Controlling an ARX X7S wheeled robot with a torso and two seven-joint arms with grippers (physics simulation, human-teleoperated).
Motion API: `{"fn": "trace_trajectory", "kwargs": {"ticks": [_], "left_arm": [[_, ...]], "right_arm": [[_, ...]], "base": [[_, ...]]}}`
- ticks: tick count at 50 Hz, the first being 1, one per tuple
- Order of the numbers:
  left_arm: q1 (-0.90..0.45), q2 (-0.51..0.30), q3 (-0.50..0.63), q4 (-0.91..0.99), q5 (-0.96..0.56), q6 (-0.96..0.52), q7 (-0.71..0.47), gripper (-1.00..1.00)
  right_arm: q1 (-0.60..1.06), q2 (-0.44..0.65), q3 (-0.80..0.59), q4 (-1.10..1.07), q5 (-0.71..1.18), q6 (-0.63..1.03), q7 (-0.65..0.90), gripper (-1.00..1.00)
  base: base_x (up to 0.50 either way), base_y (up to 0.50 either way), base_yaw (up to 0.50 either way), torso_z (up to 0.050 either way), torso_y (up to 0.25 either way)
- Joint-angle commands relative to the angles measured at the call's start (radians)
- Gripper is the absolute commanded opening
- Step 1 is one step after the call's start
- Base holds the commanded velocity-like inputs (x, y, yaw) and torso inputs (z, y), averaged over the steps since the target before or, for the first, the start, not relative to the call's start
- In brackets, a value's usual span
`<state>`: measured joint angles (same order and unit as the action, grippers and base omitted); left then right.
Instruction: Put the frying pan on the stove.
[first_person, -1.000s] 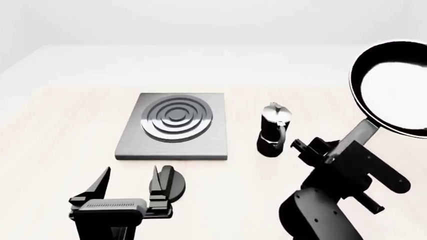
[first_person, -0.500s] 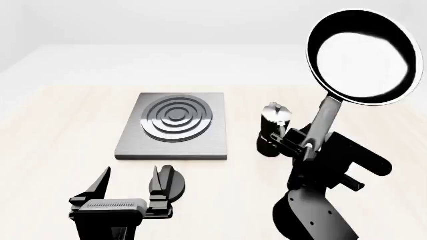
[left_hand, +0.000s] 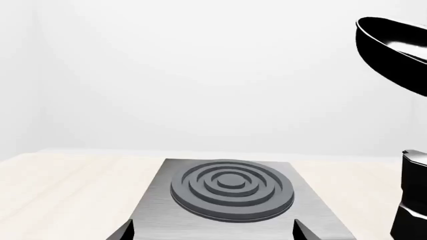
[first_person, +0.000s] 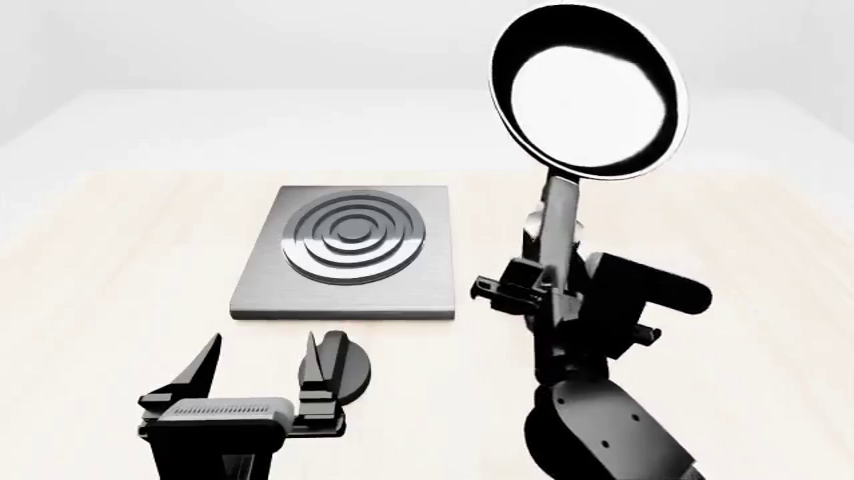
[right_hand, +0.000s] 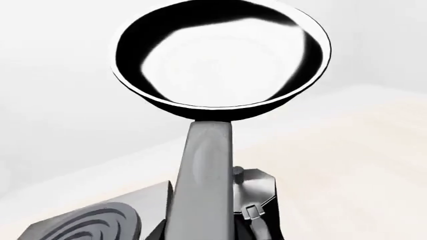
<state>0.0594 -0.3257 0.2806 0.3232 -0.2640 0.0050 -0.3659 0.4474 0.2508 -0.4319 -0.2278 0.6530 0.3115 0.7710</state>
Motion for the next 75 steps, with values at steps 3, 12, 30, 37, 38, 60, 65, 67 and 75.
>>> {"fn": "trace_trajectory", "kwargs": {"ticks": [3,12,30,37,38,60,65,67,75], "left_arm": [[0.0,-0.003,0.004,0.0,-0.002,0.001,-0.004,1.0],[-0.001,-0.006,0.003,0.002,-0.005,-0.001,-0.008,1.0],[-0.003,-0.01,0.005,0.0,-0.008,0.004,-0.012,1.0],[-0.005,-0.009,0.01,-0.006,-0.007,0.006,-0.013,1.0],[-0.004,-0.01,0.01,-0.005,-0.007,0.006,-0.013,1.0],[-0.005,-0.015,0.014,-0.004,-0.009,0.008,-0.02,1.0],[-0.006,-0.015,0.015,-0.009,-0.008,0.01,-0.021,1.0],[-0.007,-0.016,0.015,-0.009,-0.009,0.009,-0.021,1.0],[-0.006,-0.018,0.017,-0.005,-0.01,0.008,-0.025,1.0]], "right_arm": [[0.055,0.018,-0.056,-0.013,-0.051,-0.021,-0.119,-1.0],[0.09,0.019,-0.11,0.01,-0.047,-0.003,-0.194,-1.0],[0.156,0.02,-0.2,0.077,-0.038,0.038,-0.326,-1.0],[0.179,0.026,-0.221,0.085,-0.032,0.062,-0.354,-1.0],[0.187,0.027,-0.228,0.086,-0.03,0.072,-0.361,-1.0],[0.295,0.054,-0.281,0.11,-0.007,0.19,-0.429,-1.0],[0.307,0.057,-0.287,0.142,0.002,0.189,-0.467,-1.0],[0.308,0.057,-0.286,0.145,0.003,0.188,-0.47,-1.0],[0.333,0.062,-0.29,0.193,0.02,0.184,-0.532,-1.0]], "base": [[0.0,0.0,0.0,0.0,0.004],[0.0,0.0,0.0,0.001,0.002],[0.0,0.0,0.0,0.0,0.002],[0.0,0.0,0.0,0.001,0.003],[0.0,0.0,0.0,0.0,0.0],[0.0,0.0,0.0,0.0,0.002],[0.0,0.0,0.0,0.0,0.002],[0.0,0.0,0.0,0.0,0.005],[0.0,0.0,0.0,0.001,0.001]]}}
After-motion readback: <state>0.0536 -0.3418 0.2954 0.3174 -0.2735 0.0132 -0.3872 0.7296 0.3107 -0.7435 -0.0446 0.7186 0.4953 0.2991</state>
